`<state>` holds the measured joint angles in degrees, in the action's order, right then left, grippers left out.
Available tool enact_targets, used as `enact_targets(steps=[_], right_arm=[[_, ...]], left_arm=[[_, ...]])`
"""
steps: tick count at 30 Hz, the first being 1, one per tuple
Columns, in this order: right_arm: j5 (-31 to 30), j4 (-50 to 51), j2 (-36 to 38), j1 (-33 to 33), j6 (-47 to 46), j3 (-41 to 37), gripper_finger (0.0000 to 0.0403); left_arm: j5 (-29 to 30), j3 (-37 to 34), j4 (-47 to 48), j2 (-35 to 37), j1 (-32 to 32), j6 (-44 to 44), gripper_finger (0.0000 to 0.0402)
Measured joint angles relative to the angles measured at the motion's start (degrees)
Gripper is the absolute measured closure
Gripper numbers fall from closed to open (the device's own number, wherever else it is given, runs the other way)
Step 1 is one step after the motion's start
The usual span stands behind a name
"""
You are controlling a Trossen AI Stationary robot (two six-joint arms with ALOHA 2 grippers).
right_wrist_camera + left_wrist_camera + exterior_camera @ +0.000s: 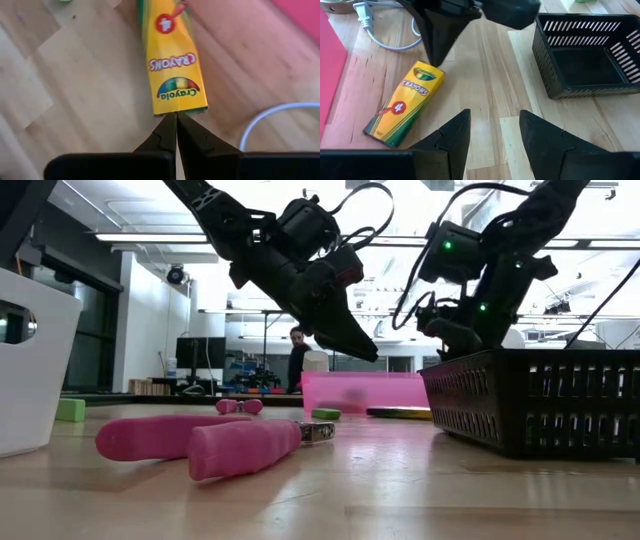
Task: Pick & Place School Supplies
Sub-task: Put the yellow crayon box into the pink bin
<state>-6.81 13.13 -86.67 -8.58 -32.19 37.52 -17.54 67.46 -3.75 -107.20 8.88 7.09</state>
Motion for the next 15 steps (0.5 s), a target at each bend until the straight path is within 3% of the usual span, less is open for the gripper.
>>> enact_targets(steps=[10, 15], right_arm=[[-0.5, 0.1, 0.3, -1.7, 0.9, 0.0, 0.0401], [2.2, 0.1, 2.5, -1.7, -0.2, 0.0, 0.0401]], left_arm=[[0.7, 0.0, 1.0, 0.0, 0.2, 0.0, 0.0237], [1.2, 0.0, 2.5, 0.0, 2.2, -2.2, 0.0237]])
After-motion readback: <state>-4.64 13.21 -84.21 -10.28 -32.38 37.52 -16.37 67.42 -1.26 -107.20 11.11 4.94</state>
